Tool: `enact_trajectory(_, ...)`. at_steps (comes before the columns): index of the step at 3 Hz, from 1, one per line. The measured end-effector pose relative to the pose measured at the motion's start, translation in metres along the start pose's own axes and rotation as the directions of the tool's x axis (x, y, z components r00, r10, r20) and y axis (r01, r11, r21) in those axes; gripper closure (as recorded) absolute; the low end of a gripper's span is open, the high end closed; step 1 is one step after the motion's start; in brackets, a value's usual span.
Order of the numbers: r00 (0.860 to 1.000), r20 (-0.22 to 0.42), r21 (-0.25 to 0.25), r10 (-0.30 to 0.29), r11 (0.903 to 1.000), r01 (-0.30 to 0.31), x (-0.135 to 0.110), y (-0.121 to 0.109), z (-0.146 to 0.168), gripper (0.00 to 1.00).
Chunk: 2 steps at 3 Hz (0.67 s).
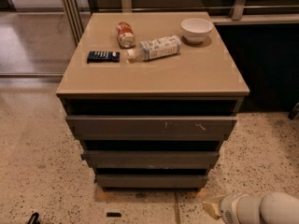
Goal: Open bottom drawer
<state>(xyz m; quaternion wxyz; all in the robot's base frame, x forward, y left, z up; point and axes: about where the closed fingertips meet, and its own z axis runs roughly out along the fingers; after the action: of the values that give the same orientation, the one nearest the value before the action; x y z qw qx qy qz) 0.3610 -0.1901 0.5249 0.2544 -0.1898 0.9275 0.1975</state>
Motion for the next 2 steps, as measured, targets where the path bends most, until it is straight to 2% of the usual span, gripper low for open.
enact_trajectory(1, 0.995, 0.076, -0.021, 0.072, 0.9973, -0.070, 0.009, -0.007, 0.042, 1.00)
enact_trajectory(2, 0.981, 0.140, -0.011, 0.137, 0.9906, -0.136, 0.011, -0.020, 0.081, 1.00)
